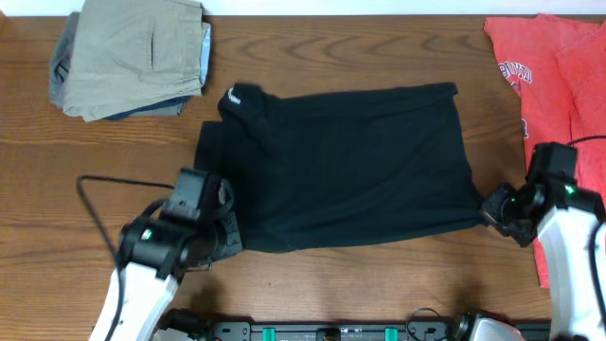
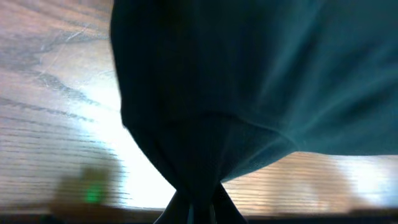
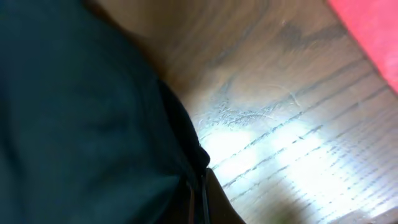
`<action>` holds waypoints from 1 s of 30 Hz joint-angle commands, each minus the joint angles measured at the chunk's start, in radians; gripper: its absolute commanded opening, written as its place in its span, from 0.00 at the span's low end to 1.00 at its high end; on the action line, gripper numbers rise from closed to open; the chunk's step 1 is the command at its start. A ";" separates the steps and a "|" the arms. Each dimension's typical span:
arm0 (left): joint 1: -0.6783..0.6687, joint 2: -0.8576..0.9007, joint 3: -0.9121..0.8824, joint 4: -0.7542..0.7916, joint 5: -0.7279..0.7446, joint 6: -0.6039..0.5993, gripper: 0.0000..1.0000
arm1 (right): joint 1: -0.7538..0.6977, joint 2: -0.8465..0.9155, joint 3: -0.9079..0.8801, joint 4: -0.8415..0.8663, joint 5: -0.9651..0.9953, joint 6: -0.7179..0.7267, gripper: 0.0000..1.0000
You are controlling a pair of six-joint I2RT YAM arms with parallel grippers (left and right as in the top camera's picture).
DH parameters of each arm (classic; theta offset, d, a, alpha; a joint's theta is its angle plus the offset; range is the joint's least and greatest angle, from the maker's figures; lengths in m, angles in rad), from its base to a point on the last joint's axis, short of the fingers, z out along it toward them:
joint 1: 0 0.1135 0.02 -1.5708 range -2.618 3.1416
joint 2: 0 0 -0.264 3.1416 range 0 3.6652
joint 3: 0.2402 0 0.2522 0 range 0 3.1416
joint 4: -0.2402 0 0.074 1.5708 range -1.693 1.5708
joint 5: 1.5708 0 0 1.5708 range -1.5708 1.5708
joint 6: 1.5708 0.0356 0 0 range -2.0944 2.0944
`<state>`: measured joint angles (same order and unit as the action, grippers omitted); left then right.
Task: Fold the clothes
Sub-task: 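Grasp the polo's bottom hem with both grippers and fold it upward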
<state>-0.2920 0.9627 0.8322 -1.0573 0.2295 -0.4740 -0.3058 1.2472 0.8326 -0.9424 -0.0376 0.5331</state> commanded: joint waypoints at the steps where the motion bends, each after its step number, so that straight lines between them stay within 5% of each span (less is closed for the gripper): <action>1: -0.001 -0.078 0.019 0.010 0.019 0.005 0.06 | -0.010 -0.085 0.018 -0.003 0.010 -0.018 0.01; 10: -0.001 -0.076 0.019 0.179 -0.178 0.005 0.06 | -0.007 -0.121 0.017 0.034 -0.023 -0.018 0.01; 30: 0.001 0.401 0.008 0.408 -0.246 -0.033 0.06 | 0.050 0.081 0.017 0.318 -0.042 0.021 0.01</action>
<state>-0.2920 1.3342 0.8322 -0.6605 0.0147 -0.4953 -0.2733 1.3014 0.8352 -0.6392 -0.0803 0.5388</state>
